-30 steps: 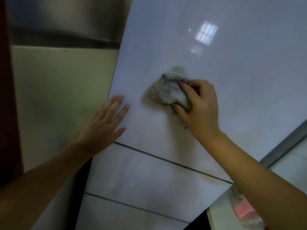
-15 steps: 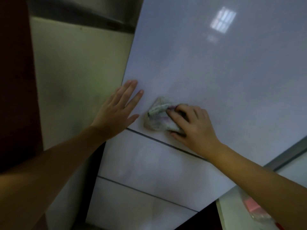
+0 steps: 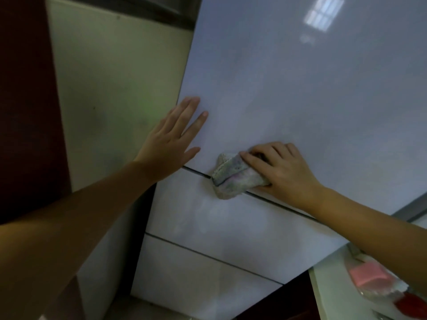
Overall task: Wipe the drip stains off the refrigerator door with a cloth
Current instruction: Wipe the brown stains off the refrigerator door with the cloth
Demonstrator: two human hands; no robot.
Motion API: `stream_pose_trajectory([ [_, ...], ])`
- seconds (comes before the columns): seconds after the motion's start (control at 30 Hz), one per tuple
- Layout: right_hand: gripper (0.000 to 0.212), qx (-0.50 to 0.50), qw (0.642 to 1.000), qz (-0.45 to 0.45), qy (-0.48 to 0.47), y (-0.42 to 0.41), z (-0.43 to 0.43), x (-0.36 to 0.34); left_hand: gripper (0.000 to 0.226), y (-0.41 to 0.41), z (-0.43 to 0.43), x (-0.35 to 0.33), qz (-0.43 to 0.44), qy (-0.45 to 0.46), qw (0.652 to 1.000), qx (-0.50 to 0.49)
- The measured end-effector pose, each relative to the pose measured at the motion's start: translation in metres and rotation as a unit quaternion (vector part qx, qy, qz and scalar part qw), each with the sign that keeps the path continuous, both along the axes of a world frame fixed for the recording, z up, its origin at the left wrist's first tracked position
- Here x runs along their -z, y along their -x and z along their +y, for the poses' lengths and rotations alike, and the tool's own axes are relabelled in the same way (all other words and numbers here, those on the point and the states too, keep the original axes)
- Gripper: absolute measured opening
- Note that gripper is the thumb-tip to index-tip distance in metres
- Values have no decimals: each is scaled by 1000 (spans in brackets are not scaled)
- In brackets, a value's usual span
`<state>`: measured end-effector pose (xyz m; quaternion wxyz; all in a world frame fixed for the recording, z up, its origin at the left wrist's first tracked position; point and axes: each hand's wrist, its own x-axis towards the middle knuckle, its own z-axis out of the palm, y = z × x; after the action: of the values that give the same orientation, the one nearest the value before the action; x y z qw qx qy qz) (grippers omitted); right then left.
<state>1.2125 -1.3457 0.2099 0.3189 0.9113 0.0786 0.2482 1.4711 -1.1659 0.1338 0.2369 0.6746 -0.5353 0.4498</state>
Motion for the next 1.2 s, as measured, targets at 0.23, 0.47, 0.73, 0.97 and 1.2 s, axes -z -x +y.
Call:
stream_pose_trajectory([
  [0.23, 55, 7, 991, -133, -19, 6, -9, -57, 71, 1, 1, -2, 2, 6, 1000, 17],
  [0.47, 66, 24, 957, -277, -80, -14, 9, -184, 66, 11, -1, -8, 19, 33, 999, 23],
  [0.73, 48, -16, 975, -221, -24, -22, 5, -126, 70, 8, -6, -1, 24, 38, 999, 19],
  [0.97, 61, -17, 986, -168, -7, -23, 2, -97, 71, -4, -3, 2, -1, 2, 1000, 12],
  [1.2, 57, 10, 980, -194, -33, -30, 7, -76, 72, 1, -2, 1, 10, 0, 1000, 7],
])
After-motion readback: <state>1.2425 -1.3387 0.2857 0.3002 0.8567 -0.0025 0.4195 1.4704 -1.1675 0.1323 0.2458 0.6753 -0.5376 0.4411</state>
